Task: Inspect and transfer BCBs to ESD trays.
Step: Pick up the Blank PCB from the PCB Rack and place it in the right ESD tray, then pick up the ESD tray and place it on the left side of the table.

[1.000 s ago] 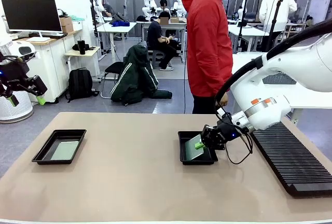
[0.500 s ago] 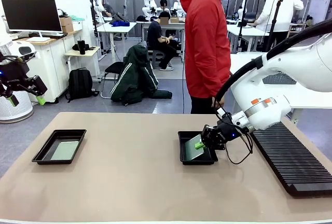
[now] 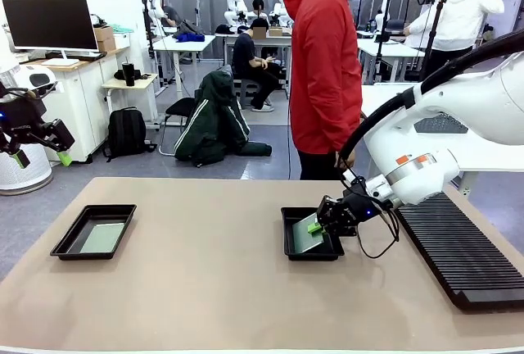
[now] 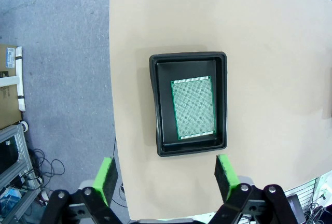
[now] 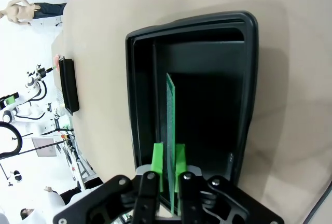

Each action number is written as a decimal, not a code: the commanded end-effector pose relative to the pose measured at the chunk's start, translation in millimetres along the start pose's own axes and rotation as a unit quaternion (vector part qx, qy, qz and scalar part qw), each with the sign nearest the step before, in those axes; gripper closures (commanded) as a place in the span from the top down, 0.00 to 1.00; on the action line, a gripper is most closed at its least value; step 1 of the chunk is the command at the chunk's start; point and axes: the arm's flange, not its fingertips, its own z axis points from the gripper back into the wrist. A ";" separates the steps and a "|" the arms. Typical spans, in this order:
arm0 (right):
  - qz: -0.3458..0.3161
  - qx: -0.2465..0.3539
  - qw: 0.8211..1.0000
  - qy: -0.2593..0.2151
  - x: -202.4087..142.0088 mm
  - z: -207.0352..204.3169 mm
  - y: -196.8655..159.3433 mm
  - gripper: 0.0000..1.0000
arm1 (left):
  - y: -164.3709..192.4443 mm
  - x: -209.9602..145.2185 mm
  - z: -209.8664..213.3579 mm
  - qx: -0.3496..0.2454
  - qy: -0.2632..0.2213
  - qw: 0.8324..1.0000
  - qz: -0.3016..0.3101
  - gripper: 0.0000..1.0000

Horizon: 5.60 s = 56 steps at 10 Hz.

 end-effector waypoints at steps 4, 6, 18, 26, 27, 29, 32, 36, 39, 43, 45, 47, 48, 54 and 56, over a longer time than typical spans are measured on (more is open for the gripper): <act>0.005 -0.056 0.998 0.000 -1.2 -4.2 26.7 0.32 | 0.6 -0.8 -1.2 0.001 -0.001 1.000 0.001 1.00; 0.007 -0.091 0.996 -0.003 -0.3 -2.9 37.9 0.38 | 0.6 -0.8 -1.2 0.001 -0.001 1.000 0.001 1.00; 0.022 -0.273 0.962 0.022 -14.1 54.7 101.9 1.00 | 0.6 -0.8 -1.2 0.001 -0.001 1.000 0.001 1.00; 0.032 -0.306 0.952 0.011 -8.0 84.5 115.0 1.00 | 0.6 -0.8 -1.2 0.001 -0.001 1.000 0.001 1.00; 0.043 -0.298 0.954 0.019 -16.7 78.9 115.3 1.00 | 0.6 -0.8 -1.2 0.001 -0.001 1.000 0.001 1.00; 0.043 -0.298 0.954 0.019 -16.7 78.9 115.3 1.00 | 0.6 -0.8 -1.2 0.001 -0.001 1.000 0.001 1.00; 0.043 -0.298 0.954 0.019 -16.7 78.9 115.3 1.00 | 0.6 -0.8 -1.2 0.001 -0.001 1.000 0.001 1.00; 0.043 -0.298 0.954 0.019 -16.7 78.9 115.3 1.00 | 0.6 -0.8 -1.2 0.001 -0.001 1.000 0.001 1.00; 0.043 -0.298 0.954 0.019 -16.7 78.9 115.3 1.00 | 0.6 -0.8 -1.2 0.001 -0.001 1.000 0.001 1.00; 0.042 -0.298 0.954 0.017 -15.2 80.3 114.8 1.00 | 0.0 0.0 0.0 0.000 0.000 1.000 0.000 1.00; 0.026 -0.266 0.964 0.005 -18.5 107.3 106.1 1.00 | -44.2 -6.8 -3.2 0.023 0.001 1.000 -0.011 1.00; 0.004 -0.232 0.973 -0.006 -19.1 136.2 93.2 1.00 | -94.1 -12.9 -4.5 0.014 0.005 1.000 0.000 1.00; -0.002 -0.216 0.976 -0.006 -20.4 148.4 87.0 1.00 | -117.7 -17.8 -6.2 0.023 0.010 1.000 0.004 1.00; -0.011 -0.140 0.990 -0.011 -13.2 202.9 36.6 1.00 | -260.7 -42.3 -34.8 0.025 0.023 0.999 0.031 1.00; -0.011 -0.121 0.992 -0.014 -11.6 216.3 19.8 1.00 | -309.5 -50.7 -49.7 0.029 0.025 0.999 0.028 1.00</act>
